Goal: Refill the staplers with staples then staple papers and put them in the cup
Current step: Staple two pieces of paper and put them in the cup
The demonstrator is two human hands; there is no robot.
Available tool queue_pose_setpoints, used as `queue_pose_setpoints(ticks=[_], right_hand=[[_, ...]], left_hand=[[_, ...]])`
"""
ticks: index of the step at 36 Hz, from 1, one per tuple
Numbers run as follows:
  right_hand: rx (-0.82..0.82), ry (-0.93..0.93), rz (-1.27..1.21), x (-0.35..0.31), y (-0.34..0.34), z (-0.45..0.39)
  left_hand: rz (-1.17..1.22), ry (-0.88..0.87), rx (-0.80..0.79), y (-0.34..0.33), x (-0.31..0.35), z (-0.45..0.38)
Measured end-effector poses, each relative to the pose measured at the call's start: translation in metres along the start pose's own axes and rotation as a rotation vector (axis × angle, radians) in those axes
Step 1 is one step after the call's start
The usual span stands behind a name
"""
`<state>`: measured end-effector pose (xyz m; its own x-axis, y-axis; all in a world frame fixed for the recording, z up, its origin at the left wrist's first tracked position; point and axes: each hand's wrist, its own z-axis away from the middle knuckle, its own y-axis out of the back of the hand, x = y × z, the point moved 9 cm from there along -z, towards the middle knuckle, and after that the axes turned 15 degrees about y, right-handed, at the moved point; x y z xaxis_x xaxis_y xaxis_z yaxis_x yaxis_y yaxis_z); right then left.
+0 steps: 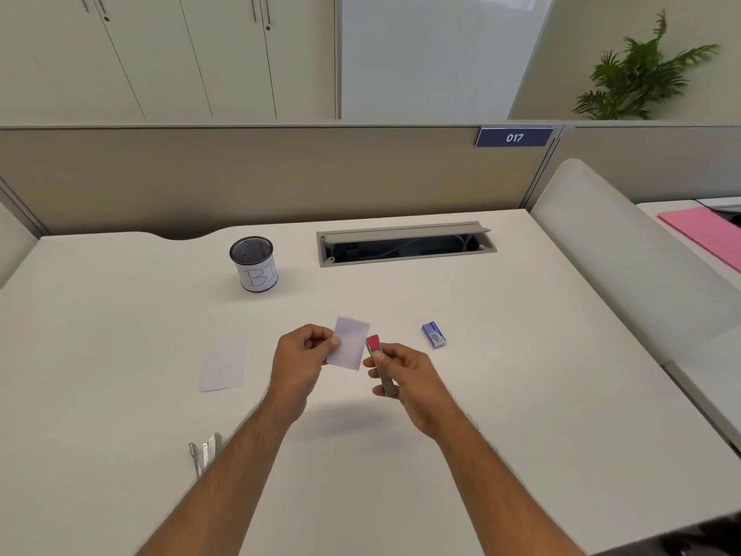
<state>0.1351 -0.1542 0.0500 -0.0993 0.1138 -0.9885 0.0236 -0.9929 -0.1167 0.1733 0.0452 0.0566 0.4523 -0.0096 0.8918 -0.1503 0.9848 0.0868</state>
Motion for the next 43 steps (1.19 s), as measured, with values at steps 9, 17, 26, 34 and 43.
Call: queue_pose_setpoints(ticks=[9,17,26,34,43], right_hand=[[-0.098,0.014,0.033,-0.009,-0.012,0.001],[-0.109,0.034,0.096,-0.014,-0.014,0.000],[-0.078,0.036,0.148,-0.018,-0.010,0.000],[-0.056,0.060,0.189,-0.020,-0.007,-0.001],[-0.048,0.062,0.241,-0.019,-0.008,0.000]], left_hand=[[-0.056,-0.027,-0.070,-0.010,0.009,0.009],[-0.062,-0.029,-0.098,-0.014,0.011,0.016],[-0.082,-0.033,-0.123,-0.016,0.011,0.017],[0.004,0.043,-0.259,-0.028,0.005,0.020],[0.009,0.115,-0.282,-0.040,0.000,0.028]])
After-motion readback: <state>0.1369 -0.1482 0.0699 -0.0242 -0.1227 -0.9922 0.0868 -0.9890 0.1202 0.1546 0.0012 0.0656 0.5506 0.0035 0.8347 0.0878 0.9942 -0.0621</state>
